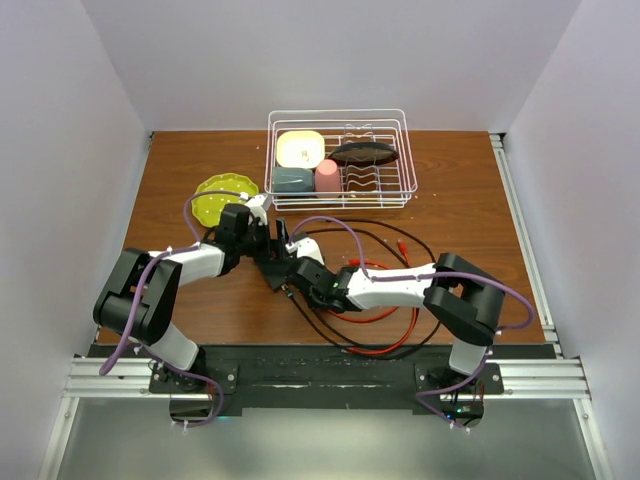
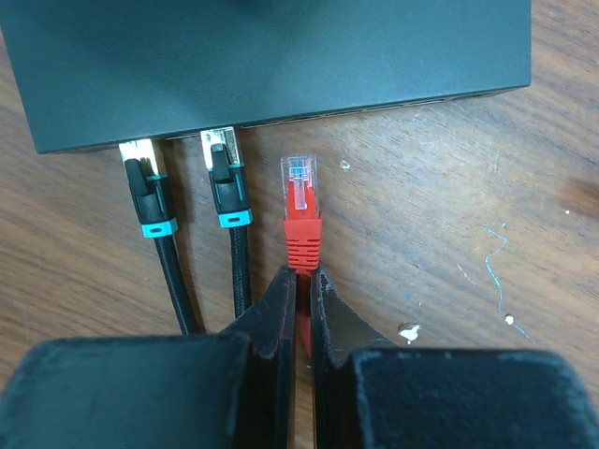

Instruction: Insert the plug into the switch port

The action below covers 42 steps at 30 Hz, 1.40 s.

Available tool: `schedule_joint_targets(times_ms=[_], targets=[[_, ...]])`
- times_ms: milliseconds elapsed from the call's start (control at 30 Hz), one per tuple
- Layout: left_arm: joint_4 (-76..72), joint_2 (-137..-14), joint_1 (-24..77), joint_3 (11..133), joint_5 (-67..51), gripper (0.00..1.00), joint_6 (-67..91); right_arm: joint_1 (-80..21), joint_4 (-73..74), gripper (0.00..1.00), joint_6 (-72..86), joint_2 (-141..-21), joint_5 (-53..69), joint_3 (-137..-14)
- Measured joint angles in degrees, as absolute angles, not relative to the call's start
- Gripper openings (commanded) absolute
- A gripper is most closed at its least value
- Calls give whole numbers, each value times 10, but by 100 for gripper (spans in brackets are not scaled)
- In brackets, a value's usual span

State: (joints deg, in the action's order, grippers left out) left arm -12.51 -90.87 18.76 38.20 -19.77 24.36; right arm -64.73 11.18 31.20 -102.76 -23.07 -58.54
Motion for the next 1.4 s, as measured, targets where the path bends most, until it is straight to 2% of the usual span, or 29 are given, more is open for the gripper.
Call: schedule_joint_targets(times_ms=[600,867,1000,1400], targets=[[-123,-909,188,383,-198,90,242,-648,218,0,339,-1067,-232,-664],[-116,-908,185,383,-200,75,229,-648,235,0,344,-1076,-236,-678],[-115,-908,180,383,-212,72,229,-648,235,0,345,-1076,-237,-678],[-117,-908,169,383,-228,70,229,-636,232,0,345,-1091,-234,-697]])
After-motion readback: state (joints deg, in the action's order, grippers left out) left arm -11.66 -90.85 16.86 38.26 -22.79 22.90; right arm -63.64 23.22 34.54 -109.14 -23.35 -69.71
